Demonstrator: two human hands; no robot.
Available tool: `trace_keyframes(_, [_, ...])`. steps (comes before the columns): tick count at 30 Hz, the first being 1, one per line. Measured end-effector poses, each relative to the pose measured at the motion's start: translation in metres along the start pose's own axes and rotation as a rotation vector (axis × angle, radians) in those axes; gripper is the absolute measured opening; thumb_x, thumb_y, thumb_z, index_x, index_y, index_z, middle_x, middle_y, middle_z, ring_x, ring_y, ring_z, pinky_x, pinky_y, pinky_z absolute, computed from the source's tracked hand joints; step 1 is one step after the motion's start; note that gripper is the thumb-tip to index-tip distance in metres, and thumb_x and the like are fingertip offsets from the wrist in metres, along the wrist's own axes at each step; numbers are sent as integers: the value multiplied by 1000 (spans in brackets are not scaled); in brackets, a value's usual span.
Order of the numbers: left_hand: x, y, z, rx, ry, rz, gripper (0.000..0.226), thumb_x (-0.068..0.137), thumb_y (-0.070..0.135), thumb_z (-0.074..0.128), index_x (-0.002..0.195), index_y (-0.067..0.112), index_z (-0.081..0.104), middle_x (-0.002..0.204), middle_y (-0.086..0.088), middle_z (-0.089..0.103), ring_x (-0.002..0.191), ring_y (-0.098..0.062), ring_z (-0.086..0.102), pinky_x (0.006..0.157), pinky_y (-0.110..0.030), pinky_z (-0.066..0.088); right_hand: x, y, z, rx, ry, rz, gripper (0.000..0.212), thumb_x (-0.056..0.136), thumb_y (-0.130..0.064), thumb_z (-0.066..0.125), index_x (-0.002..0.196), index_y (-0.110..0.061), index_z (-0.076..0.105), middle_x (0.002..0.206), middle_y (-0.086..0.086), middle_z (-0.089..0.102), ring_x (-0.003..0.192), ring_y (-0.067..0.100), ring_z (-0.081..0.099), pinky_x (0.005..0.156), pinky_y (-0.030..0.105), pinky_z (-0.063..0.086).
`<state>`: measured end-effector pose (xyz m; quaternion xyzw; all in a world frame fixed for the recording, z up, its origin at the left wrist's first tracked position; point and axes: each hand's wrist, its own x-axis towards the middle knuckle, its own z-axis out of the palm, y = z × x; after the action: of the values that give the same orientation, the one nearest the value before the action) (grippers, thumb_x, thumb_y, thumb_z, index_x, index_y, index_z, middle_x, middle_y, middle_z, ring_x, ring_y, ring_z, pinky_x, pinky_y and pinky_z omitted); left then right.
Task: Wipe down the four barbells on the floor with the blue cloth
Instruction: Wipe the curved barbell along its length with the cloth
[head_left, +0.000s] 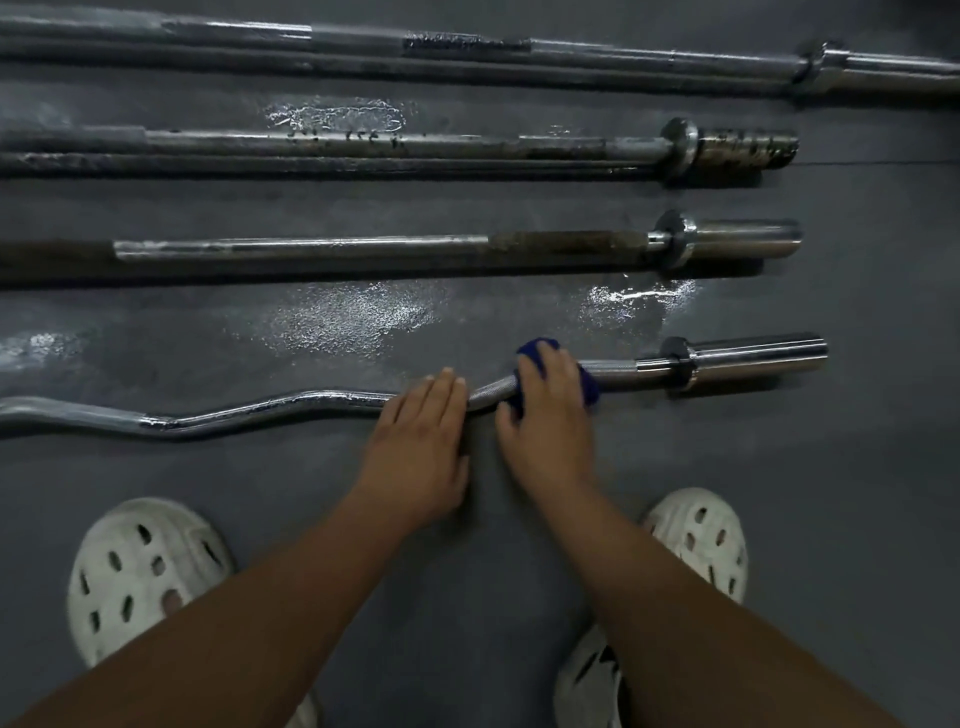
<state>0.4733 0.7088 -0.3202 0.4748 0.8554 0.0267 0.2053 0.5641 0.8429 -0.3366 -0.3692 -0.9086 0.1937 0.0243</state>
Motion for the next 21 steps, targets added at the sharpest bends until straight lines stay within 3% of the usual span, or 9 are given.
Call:
trace_keyframes(3, [3, -2, 4, -4, 24, 3, 87, 74, 43, 52, 150, 5, 37, 156, -14, 36, 140, -32, 39, 113, -47, 33, 13, 17, -3, -22, -2, -192, 33, 85, -17, 64, 118, -16, 65, 136, 9, 55, 126, 29, 50, 99, 44, 48])
trace_keyframes(7, [6, -6, 4, 11, 14, -1, 87, 74, 43, 54, 150, 5, 36, 157, -14, 35, 140, -31, 39, 112, -48, 33, 11, 11, 0, 108, 112, 88, 39, 83, -5, 53, 119, -8, 67, 133, 11, 57, 127, 31, 50, 108, 36, 39])
trace_keyframes(10, [7, -8, 3, 5, -3, -6, 88, 74, 42, 51, 152, 6, 32, 159, -14, 30, 143, -31, 35, 115, -47, 29, -11, -14, 12, 134, -51, -192, 45, 80, 2, 53, 122, -10, 66, 136, 12, 57, 132, 33, 48, 106, 42, 42])
trace_keyframes(12, [5, -10, 2, 15, 2, -10, 88, 77, 43, 53, 153, 7, 30, 160, -13, 29, 145, -30, 33, 116, -47, 28, -3, 4, 5, 99, -37, -267, 46, 82, -4, 51, 124, -15, 64, 137, 8, 57, 128, 28, 52, 100, 40, 47])
trace_keyframes(15, [3, -16, 2, 46, 32, -10, 86, 78, 43, 56, 151, 5, 33, 158, -14, 32, 143, -30, 35, 115, -47, 29, 4, 7, 3, 107, 22, 59, 48, 85, 0, 55, 131, -13, 60, 144, 8, 50, 134, 27, 45, 106, 43, 44])
trace_keyframes(16, [3, -18, 2, 54, 39, -11, 85, 77, 42, 55, 151, 5, 35, 157, -14, 34, 143, -31, 36, 115, -47, 29, 0, -5, 9, 103, -6, 67, 50, 85, 2, 55, 132, -12, 58, 147, 9, 47, 139, 28, 40, 110, 43, 40])
trace_keyframes(19, [4, -23, 3, 64, 34, -8, 86, 75, 41, 55, 150, 4, 36, 157, -15, 35, 143, -32, 34, 117, -49, 26, -16, -13, 19, 4, -97, -276, 57, 79, 1, 57, 133, -15, 57, 148, 7, 47, 139, 28, 40, 99, 45, 46])
trace_keyframes(21, [0, -25, 3, 69, 34, -10, 85, 77, 42, 57, 150, 4, 35, 157, -16, 34, 144, -32, 32, 118, -49, 25, -6, 4, 10, -65, -79, -288, 57, 77, -2, 59, 131, -20, 58, 145, 3, 49, 135, 23, 46, 89, 43, 48])
